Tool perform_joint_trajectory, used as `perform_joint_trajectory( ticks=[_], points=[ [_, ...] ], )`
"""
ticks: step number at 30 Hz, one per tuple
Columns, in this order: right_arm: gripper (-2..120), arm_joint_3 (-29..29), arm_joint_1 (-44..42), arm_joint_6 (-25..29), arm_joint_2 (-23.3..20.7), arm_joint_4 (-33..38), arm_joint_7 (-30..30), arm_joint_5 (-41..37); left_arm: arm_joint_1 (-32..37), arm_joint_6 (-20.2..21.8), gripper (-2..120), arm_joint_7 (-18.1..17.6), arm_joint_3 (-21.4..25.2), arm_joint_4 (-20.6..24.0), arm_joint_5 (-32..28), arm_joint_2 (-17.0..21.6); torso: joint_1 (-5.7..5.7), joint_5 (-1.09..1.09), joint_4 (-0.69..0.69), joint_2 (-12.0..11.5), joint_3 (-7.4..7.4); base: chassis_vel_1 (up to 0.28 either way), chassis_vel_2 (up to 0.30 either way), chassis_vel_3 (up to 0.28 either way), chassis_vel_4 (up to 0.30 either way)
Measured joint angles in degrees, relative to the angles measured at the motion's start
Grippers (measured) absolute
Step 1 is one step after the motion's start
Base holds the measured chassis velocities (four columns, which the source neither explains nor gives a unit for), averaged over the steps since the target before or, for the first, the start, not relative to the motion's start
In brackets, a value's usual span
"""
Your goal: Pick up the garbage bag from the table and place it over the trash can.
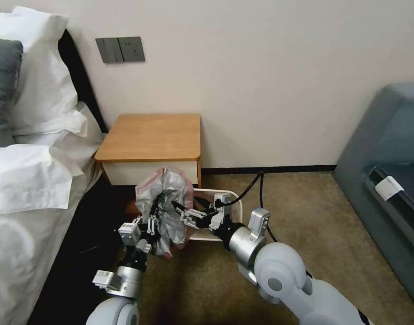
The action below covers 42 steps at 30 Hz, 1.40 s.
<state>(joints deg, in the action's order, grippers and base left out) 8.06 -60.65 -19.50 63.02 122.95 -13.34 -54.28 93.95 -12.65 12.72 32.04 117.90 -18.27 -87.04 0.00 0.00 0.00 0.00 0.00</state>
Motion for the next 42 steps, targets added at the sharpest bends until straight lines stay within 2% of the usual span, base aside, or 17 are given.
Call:
perform_joint_trajectory(
  ticks=[1,3,5,8,9,11,14,16,19,29,34,42],
  points=[
    [64,0.1,0.0,0.1,0.0,0.0,0.2,0.2,-0.1,0.0,9,0.0,0.0,0.0,-0.1,-0.1,0.0,0.0,0.0,0.0,0.0,0.0,0.0,0.0,0.0],
    [61,0.1,0.0,0.1,0.1,-0.1,0.3,0.3,-0.1,0.0,9,0.0,0.0,0.0,-0.1,-0.1,0.0,0.0,0.0,0.0,0.0,0.0,0.0,0.0,0.0],
    [49,0.1,0.0,0.3,0.3,-0.2,0.6,0.7,-0.2,0.0,9,0.0,-0.1,-0.1,-0.2,-0.2,0.0,0.0,0.0,0.0,0.0,0.0,0.0,0.0,0.0],
    [44,0.2,0.0,0.3,0.4,-0.2,0.7,0.9,-0.2,0.0,9,0.0,-0.2,-0.1,-0.2,-0.3,0.0,0.0,0.0,0.0,0.0,0.0,0.0,0.0,0.0],
    [34,0.2,0.0,0.3,0.4,-0.2,0.8,1.1,-0.3,0.0,9,0.0,-0.2,-0.2,-0.2,-0.3,0.0,0.0,0.0,0.0,0.0,0.0,0.0,0.0,0.0],
    [31,0.2,0.0,0.4,0.5,-0.2,0.9,1.3,-0.3,0.0,9,0.0,-0.2,-0.2,-0.2,-0.3,0.0,0.0,0.0,0.0,0.0,0.0,0.0,0.0,0.0],
    [16,0.1,-0.1,0.5,0.5,-0.4,1.3,1.9,-0.4,0.1,9,-0.1,-0.2,-0.3,-0.3,-0.3,0.0,0.0,0.0,0.0,0.0,0.0,0.0,0.0,0.0],
    [13,0.1,-0.2,0.5,0.5,-0.4,1.4,2.2,-0.4,0.1,9,-0.2,-0.2,-0.3,-0.4,-0.3,0.0,0.0,0.0,0.0,0.0,0.0,0.0,0.0,0.0],
    [0,0.0,-0.5,0.7,0.4,-0.4,2.1,3.2,-0.5,0.1,9,-0.4,-0.2,-0.7,-0.6,-0.2,0.0,0.0,0.0,0.0,0.0,0.0,0.0,0.0,0.0],
    [0,-0.7,-0.5,1.3,0.2,0.4,2.5,4.0,-0.4,0.2,9,-0.6,-0.1,-1.0,-0.6,-0.2,0.0,0.0,0.0,0.0,0.0,0.0,0.0,0.0,0.0],
    [0,-2.9,0.0,1.4,-0.5,1.4,2.6,3.8,0.0,0.0,9,-0.6,0.0,-1.1,-0.5,-0.1,0.0,0.01,0.0,0.0,0.0,0.0,0.0,0.0,0.0],
    [0,-8.3,0.2,1.6,-4.4,1.9,3.3,2.5,0.2,-0.5,9,-0.5,0.1,-1.2,-0.6,0.0,0.0,0.01,0.0,0.0,0.0,0.0,0.0,0.0,0.0]
  ],
)
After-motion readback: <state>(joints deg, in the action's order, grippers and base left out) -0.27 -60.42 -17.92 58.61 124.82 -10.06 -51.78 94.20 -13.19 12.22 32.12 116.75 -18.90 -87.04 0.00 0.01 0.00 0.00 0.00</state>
